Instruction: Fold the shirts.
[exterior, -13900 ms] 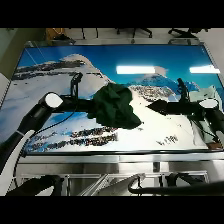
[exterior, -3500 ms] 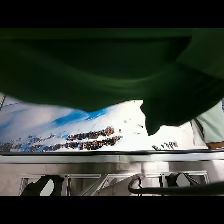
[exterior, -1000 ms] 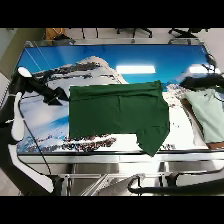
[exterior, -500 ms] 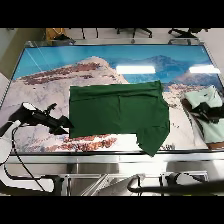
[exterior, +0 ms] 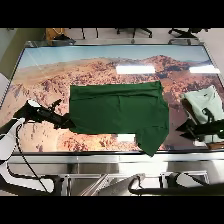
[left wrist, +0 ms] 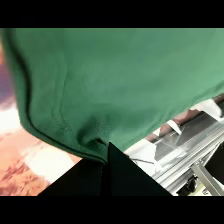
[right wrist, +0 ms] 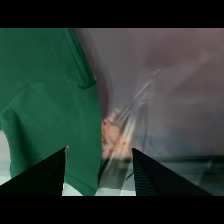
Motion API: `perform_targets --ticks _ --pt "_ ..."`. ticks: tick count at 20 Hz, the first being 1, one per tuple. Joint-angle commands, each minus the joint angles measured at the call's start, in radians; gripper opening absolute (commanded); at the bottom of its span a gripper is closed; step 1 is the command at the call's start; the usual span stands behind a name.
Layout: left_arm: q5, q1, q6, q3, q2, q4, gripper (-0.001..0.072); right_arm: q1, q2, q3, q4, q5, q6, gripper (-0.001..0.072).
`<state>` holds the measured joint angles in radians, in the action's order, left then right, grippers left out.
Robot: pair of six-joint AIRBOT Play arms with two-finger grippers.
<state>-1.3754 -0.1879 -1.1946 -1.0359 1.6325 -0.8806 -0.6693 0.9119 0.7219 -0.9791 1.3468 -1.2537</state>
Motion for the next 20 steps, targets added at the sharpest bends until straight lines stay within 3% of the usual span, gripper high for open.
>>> perform_targets --ticks 1,8,9,10,11,12,14,16,20 --pt "-0.03 -0.006 0.005 -0.039 0.002 0.011 0.0016 0.057 -0.007 -0.137 0.083 -0.067 0.024 0.0477" --pt "0.0 -0.004 0.02 -0.038 0.003 0.011 0.0016 0.293 0.031 -0.207 0.138 -0.264 0.04 0.0455" --pt "-0.007 -0.004 0.02 -0.038 0.003 0.011 0.0016 0.295 0.031 -0.207 0.161 -0.289 0.074 0.0394" --pt "-0.018 -0.004 0.02 -0.038 0.002 0.008 0.0016 0.294 0.029 -0.201 0.183 -0.295 0.113 0.0253" --pt "-0.033 -0.006 0.02 -0.038 0.002 0.009 0.0016 0.295 0.029 -0.191 0.192 -0.282 0.126 0.0204" --pt "-0.048 -0.014 0.02 -0.037 0.001 0.008 0.0015 0.294 0.027 -0.181 0.191 -0.253 0.126 0.0203" --pt "-0.084 -0.035 0.019 -0.037 -0.002 0.007 0.0016 0.294 0.006 -0.174 0.186 -0.187 0.125 0.0018" --pt "-0.129 -0.064 0.004 -0.029 -0.023 -0.048 0.0015 0.295 -0.045 -0.174 0.109 -0.137 0.059 0.0018" --pt "-0.101 -0.164 -0.016 0.109 -0.198 -0.167 0.0014 0.295 -0.24 -0.174 -0.241 0.032 -0.217 0.0018"
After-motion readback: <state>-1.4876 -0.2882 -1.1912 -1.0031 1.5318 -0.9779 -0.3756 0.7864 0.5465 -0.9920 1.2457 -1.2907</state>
